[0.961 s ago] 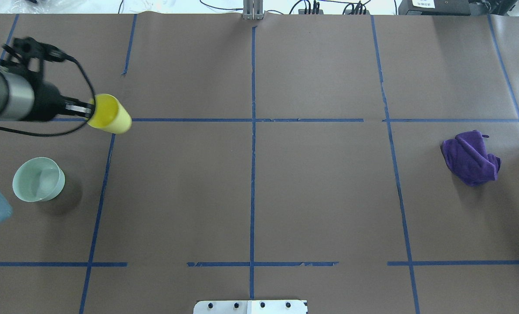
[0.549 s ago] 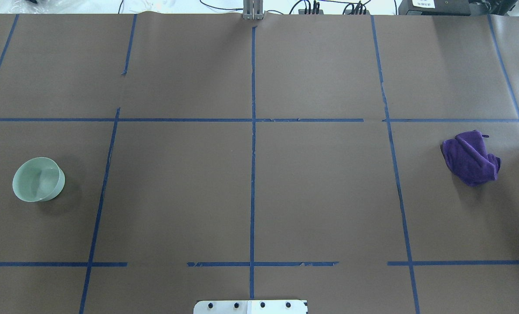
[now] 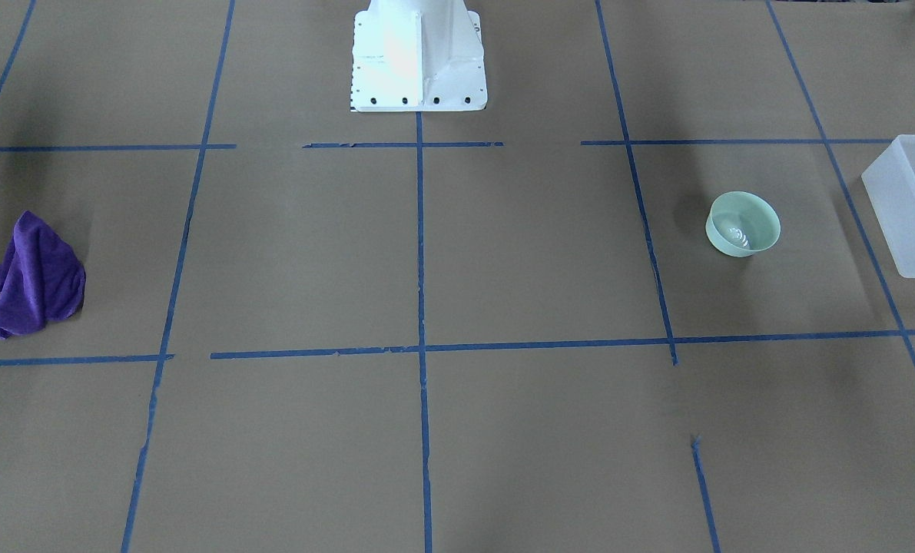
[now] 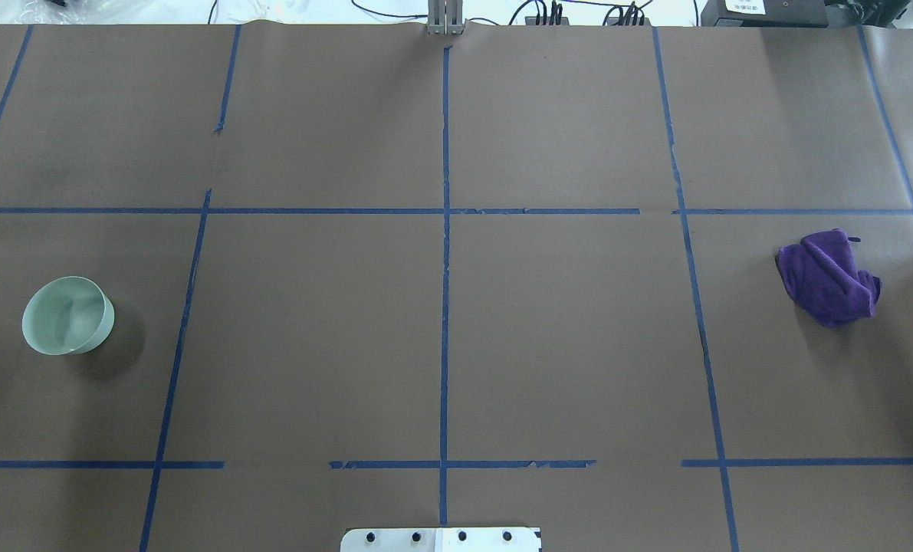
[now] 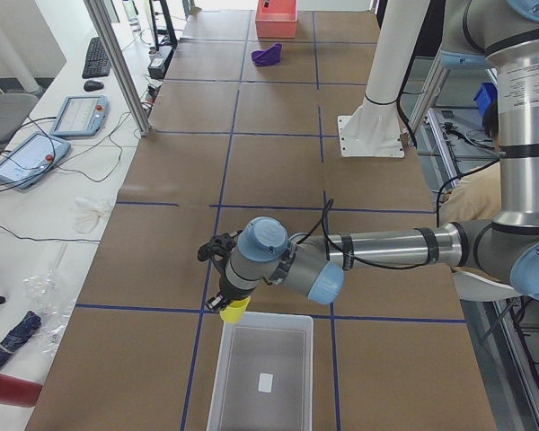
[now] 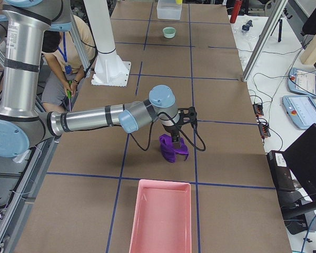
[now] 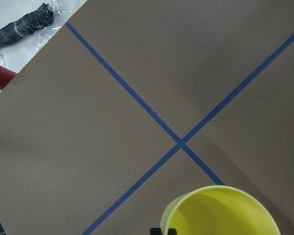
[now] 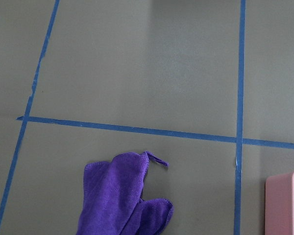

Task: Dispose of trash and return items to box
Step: 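Lower the yellow cup into the clear bin and release it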

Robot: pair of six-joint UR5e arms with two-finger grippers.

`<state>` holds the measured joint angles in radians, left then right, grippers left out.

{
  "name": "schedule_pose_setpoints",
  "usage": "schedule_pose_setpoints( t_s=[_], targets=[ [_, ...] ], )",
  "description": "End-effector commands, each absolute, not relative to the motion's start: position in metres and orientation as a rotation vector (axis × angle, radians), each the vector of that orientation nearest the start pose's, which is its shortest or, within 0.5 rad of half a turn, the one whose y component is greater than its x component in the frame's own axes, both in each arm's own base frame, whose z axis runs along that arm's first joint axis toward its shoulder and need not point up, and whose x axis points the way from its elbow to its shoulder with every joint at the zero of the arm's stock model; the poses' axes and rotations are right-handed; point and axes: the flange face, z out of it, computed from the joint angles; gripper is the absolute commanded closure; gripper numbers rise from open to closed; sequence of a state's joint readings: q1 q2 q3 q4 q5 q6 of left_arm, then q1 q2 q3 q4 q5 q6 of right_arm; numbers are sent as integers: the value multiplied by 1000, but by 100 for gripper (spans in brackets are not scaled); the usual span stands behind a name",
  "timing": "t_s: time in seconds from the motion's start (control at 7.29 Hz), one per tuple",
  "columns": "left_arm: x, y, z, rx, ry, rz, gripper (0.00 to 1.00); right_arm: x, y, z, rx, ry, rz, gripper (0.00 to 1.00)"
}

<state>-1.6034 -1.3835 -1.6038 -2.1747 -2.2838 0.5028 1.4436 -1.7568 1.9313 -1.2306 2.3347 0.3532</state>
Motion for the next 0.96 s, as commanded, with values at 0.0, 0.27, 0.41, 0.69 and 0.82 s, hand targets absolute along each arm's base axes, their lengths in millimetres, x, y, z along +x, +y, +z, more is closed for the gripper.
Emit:
schedule_pose_setpoints(
  t_s=[0.0,0.27,0.41,0.69,0.82],
  targets=[
    [-80,-387,723,619,581,606,100,9,-435,525,299,-840,13,0],
    [-77,-372,754,611,595,606,100,9,-435,524,313,-843,8,0],
    [-72,-368,762,597,637,609,100,8,-435,524,312,-842,6,0],
    [-58,-360,772,571,706,633,100,8,-435,523,315,-844,3,0],
    [-54,-355,776,559,713,646,92,7,-435,524,313,-843,1,0]
  ],
)
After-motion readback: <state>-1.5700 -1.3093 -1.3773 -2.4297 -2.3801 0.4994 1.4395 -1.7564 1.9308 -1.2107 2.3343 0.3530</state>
